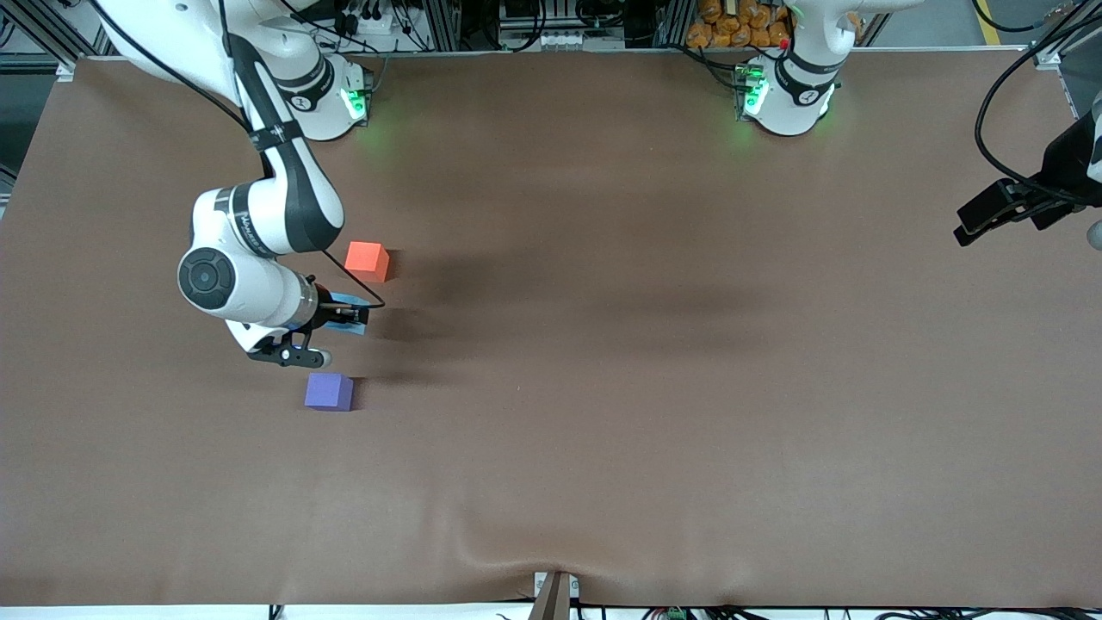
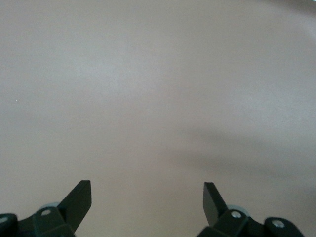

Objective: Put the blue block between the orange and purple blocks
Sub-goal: 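Carry the blue block with the right gripper between orange and purple blocks, then lower the blue block and open the right gripper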

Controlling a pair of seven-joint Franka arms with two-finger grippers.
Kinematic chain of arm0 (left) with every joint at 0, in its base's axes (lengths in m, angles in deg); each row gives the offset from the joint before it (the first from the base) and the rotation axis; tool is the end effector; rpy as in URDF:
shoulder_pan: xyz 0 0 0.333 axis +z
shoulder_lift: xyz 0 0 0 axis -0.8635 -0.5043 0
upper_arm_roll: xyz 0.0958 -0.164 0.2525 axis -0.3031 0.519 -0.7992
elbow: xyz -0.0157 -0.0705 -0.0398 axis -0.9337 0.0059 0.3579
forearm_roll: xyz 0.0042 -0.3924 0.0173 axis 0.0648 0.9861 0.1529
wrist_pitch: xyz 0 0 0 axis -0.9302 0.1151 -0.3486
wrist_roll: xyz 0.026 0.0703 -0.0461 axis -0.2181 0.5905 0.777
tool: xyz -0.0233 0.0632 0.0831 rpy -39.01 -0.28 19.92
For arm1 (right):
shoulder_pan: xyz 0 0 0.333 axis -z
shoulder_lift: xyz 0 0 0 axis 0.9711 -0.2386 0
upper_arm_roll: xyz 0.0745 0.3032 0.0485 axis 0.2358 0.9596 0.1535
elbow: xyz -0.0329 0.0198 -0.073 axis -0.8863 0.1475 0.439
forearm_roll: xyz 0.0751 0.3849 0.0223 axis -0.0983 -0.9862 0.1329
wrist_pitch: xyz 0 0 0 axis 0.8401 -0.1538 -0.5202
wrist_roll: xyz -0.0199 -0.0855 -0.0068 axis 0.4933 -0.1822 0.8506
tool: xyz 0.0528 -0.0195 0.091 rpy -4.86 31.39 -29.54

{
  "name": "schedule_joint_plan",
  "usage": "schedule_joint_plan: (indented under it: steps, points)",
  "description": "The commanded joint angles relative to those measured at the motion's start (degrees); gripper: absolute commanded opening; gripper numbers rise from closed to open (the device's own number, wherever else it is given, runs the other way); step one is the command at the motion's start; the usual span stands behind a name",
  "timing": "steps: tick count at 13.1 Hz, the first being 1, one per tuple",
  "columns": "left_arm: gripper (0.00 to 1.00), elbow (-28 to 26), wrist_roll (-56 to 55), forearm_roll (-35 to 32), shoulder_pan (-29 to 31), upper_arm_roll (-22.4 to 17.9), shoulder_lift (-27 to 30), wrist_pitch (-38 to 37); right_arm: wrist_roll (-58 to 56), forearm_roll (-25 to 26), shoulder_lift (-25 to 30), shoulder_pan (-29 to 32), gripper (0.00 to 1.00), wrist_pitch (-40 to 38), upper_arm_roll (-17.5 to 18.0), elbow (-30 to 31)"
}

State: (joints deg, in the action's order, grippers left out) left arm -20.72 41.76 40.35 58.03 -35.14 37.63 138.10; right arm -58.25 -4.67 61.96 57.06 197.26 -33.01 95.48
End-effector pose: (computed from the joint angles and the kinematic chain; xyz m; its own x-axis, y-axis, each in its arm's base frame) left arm 0.5533 -0.0271 0.6418 0.9765 0.2068 0.0605 0.2079 -0.9781 -0.0119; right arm 0.5681 0.1360 0.2814 0.9648 -0.1465 -0.2186 -0.1574 -0.9870 -0.0332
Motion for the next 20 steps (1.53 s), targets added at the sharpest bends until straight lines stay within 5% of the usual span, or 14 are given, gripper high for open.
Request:
schedule_joint_plan:
  steps: [1, 4, 11, 12, 13, 14, 20]
  points:
    - [1.0, -0.7, 0.8, 0.0, 0.5, 0.4, 0.2, 0.9, -0.8, -0.5, 1.5, 0.9, 0.17, 4.0, 1.0, 4.8]
    - [1.0, -0.7, 0.8, 0.0, 0.5, 0.4, 0.2, 0.9, -5.6, -0.5, -0.1, 0.9, 0.18, 14.6, 1.1, 10.2]
    - [1.0, -0.6, 0.8, 0.0, 0.5, 0.4, 0.5, 0.8, -9.9, -0.6, -4.2, 1.6, 0.26, 19.4, 1.1, 10.3]
    - [1.0, -0.7, 0.8, 0.0, 0.5, 0.5, 0.5, 0.8, -9.9, -0.6, -4.2, 1.6, 0.49, 19.4, 1.1, 10.3]
    - [1.0, -0.7, 0.8, 0.0, 0.5, 0.4, 0.5, 0.8, -9.8, -0.6, -4.1, 1.6, 0.92, 19.3, 1.1, 10.3]
    - [1.0, -0.7, 0.8, 0.0, 0.5, 0.5, 0.5, 0.8, -9.6, -0.7, -3.9, 1.6, 1.0, 18.9, 1.1, 10.2]
    - [1.0, -0.7, 0.8, 0.0, 0.5, 0.5, 0.7, 0.5, -9.8, -0.7, 4.2, 7.0, 1.0, 9.7, 1.0, 5.0]
